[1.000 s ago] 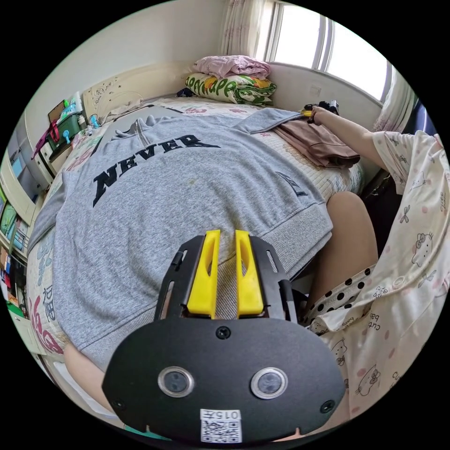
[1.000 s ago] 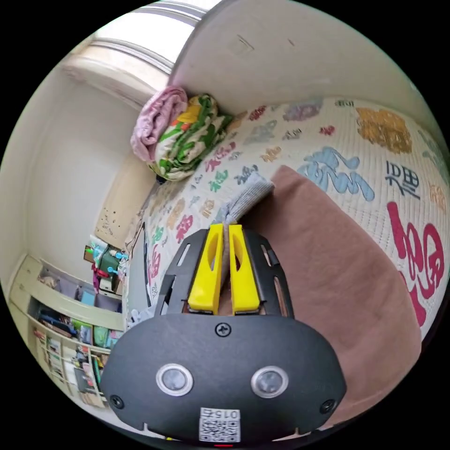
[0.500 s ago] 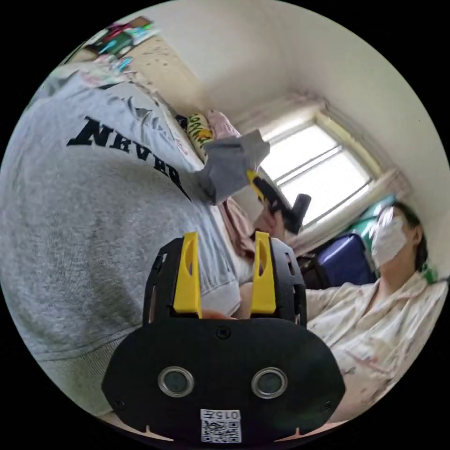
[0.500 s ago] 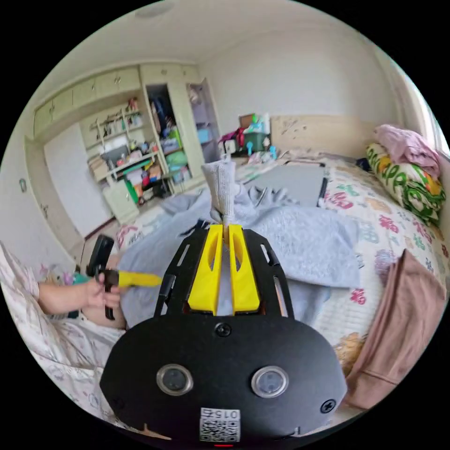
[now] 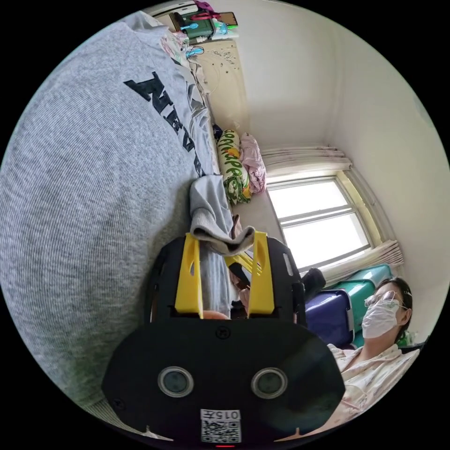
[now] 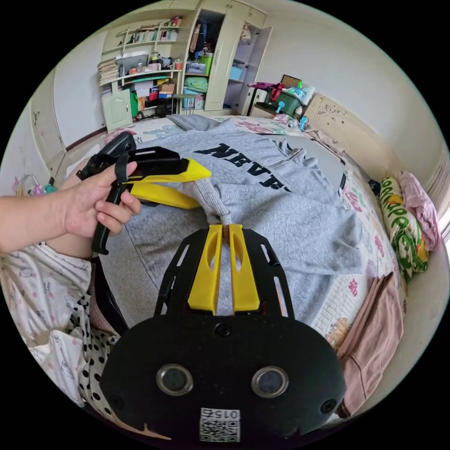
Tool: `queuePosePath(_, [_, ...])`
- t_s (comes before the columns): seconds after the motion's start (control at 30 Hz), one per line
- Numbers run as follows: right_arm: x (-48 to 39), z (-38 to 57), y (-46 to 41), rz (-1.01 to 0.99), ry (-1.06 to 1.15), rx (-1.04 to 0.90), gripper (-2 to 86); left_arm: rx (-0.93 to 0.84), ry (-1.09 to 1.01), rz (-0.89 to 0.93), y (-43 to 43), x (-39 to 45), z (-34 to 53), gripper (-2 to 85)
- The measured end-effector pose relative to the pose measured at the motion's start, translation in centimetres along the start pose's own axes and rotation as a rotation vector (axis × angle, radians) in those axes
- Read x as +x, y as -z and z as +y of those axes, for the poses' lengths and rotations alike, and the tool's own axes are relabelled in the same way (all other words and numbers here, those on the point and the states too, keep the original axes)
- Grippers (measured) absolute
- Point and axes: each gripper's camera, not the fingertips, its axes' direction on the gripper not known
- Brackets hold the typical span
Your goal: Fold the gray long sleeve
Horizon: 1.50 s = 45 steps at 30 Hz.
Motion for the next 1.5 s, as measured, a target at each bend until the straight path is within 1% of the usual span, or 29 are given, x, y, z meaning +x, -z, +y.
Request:
queuePosePath(0.1, [-0.4,0.2,1.0,0.028,0.029,-0.004,1.9,0.010,-0.011,-0.029,0.2,-0.4,0.1,11.0])
queuePosePath(0.17, [0.5,-0.4,2.2,0.015,0.016,-0.002,2.5,-0.021,-0.024,-0.055,0.6,-0.4,0.1,6.7])
queuePosePath(0.3, [2.2,-1.8,5.4,-0.040,0.038,0.038,4.1,-0.057,-0.108,-0.082,2.3,1.0,0.7,4.4])
queuePosePath(0.4, [4.4,-3.9,8.9,-0.142,0.039,0.082,5.2,-0.083,-0.217,-0.146,4.7,4.2,1.8,4.1])
queuePosePath(0.5, [8.4,-6.5,13.3,-0.318,0.051,0.151,5.9,-0.088,-0.294,-0.169,7.6,7.2,3.7,4.0])
queuePosePath(0.57, [13.6,-8.9,17.1,-0.465,0.012,0.216,6.0,-0.062,-0.337,-0.214,10.5,9.0,5.7,4.0])
queuePosePath(0.6, [15.4,-9.5,18.1,-0.487,-0.021,0.239,5.8,-0.053,-0.344,-0.237,11.2,9.3,6.2,4.1])
queuePosePath(0.67, [23.9,-11.4,21.9,-0.546,-0.200,0.351,5.1,-0.051,-0.371,-0.316,12.7,9.9,8.4,4.2])
queuePosePath(0.7, [26.3,-11.8,22.7,-0.558,-0.255,0.377,5.1,-0.059,-0.372,-0.328,12.7,9.8,8.9,4.2])
queuePosePath(0.77, [36.4,-12.3,24.8,-0.606,-0.532,0.441,5.2,-0.062,-0.391,-0.362,12.6,10.1,11.0,4.3])
queuePosePath(0.8, [39.0,-12.2,25.0,-0.614,-0.609,0.439,5.2,-0.046,-0.413,-0.375,12.6,10.6,11.7,4.3])
queuePosePath(0.87, [48.4,-11.4,24.8,-0.648,-0.872,0.405,5.5,-0.007,-0.535,-0.415,12.1,13.5,14.2,4.6])
queuePosePath(0.9, [50.4,-11.2,24.7,-0.648,-0.923,0.400,5.6,-0.011,-0.548,-0.426,11.9,14.0,14.5,4.9])
queuePosePath(0.97, [57.8,-10.5,24.3,-0.626,-1.106,0.337,6.5,-0.049,-0.516,-0.434,11.6,14.2,14.6,6.3])
queuePosePath(1.03, [62.1,-10.7,24.3,-0.618,-1.194,0.286,7.6,-0.052,-0.493,-0.427,13.0,14.0,14.3,7.1])
queuePosePath(1.1, [65.8,-11.3,25.0,-0.680,-1.268,0.278,9.4,0.010,-0.508,-0.493,15.0,15.1,14.3,7.5])
queuePosePath(1.13, [67.9,-12.0,25.7,-0.731,-1.304,0.300,10.4,0.042,-0.540,-0.566,15.4,16.5,14.0,7.6])
queuePosePath(1.17, [69.8,-12.9,26.4,-0.760,-1.341,0.318,11.1,0.065,-0.590,-0.632,14.8,17.9,13.0,7.9])
queuePosePath(1.23, [72.6,-14.3,27.2,-0.786,-1.397,0.337,11.5,0.067,-0.655,-0.670,11.7,19.7,9.6,8.6])
queuePosePath(1.3, [75.6,-15.2,27.7,-0.815,-1.463,0.364,11.1,0.040,-0.684,-0.624,6.4,20.5,4.3,10.4])
queuePosePath(1.37, [79.4,-16.9,28.6,-0.838,-1.514,0.386,10.0,-0.055,-0.697,-0.542,-3.9,20.4,-3.4,11.3])
queuePosePath(1.4, [80.2,-17.4,28.9,-0.843,-1.522,0.394,9.7,-0.077,-0.689,-0.521,-6.6,20.0,-5.3,11.4])
queuePosePath(1.43, [81.9,-18.6,29.6,-0.855,-1.526,0.418,9.2,-0.122,-0.660,-0.485,-12.2,19.1,-9.1,11.4])
queuePosePath(1.47, [83.4,-19.8,30.3,-0.863,-1.522,0.432,8.5,-0.183,-0.631,-0.472,-18.0,18.1,-12.8,11.3])
queuePosePath(1.5, [84.2,-20.3,30.7,-0.866,-1.518,0.436,8.0,-0.209,-0.619,-0.475,-20.8,17.7,-14.4,11.3])
